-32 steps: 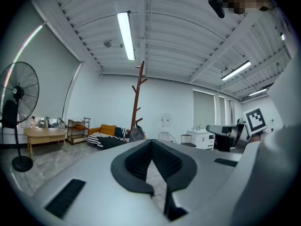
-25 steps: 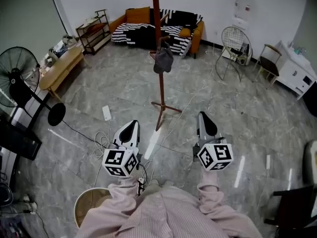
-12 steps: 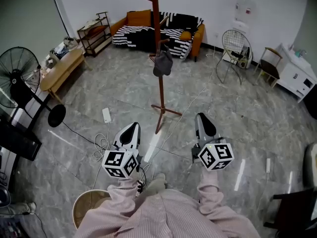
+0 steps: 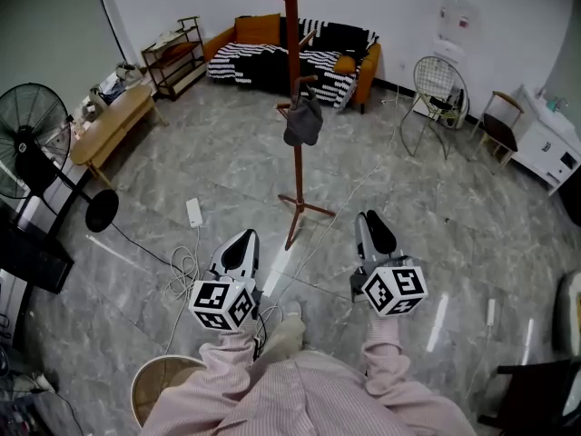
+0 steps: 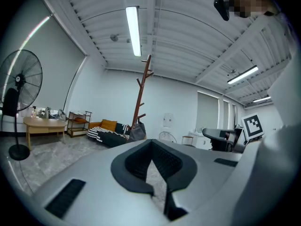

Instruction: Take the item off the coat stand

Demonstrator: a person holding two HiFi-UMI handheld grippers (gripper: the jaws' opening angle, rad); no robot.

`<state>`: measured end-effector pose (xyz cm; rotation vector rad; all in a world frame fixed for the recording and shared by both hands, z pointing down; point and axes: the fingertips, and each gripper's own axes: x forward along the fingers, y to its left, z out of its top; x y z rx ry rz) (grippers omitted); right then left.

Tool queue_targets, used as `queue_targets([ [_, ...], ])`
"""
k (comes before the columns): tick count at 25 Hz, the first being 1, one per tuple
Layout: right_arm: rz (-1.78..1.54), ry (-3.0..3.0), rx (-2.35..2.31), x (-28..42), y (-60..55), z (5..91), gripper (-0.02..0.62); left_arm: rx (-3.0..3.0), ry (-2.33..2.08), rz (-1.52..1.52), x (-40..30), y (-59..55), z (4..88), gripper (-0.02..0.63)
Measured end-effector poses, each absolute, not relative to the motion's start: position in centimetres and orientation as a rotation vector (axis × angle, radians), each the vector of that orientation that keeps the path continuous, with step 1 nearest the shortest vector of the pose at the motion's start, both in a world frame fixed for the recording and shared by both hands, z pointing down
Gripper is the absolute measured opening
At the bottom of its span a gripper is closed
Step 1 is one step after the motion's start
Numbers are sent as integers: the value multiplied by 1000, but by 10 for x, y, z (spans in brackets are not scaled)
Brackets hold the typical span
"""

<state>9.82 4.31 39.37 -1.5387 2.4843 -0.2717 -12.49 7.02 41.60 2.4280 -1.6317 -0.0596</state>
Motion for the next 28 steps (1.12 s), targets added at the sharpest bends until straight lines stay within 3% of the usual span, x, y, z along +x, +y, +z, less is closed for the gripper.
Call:
queue_targets([
  [28,-333,2477,-1553,59,-180,415,188,2405,-1582,-127,-157,-157,425,2],
])
